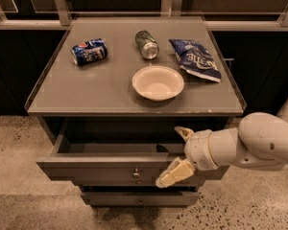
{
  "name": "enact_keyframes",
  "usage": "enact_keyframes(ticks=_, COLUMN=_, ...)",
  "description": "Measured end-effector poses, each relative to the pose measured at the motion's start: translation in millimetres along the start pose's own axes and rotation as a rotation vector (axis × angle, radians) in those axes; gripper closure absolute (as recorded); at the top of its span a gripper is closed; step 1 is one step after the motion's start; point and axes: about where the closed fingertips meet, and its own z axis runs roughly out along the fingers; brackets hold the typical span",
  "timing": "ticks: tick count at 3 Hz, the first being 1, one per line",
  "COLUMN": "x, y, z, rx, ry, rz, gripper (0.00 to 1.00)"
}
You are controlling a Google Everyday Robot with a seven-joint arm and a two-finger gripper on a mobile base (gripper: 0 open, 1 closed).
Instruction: Open top drawer
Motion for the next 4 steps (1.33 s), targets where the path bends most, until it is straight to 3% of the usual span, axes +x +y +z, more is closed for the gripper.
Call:
enact_keyframes(ticks=2, x=29.3, y=13.5, z=42.6, rx=-0.047, ry=-0.066, rz=0.071, gripper=0.00)
enact_keyframes(ticks=4, x=32.0, y=19.5, z=41.1, rx=-0.066, ry=-0.058, rz=0.083, gripper=0.00)
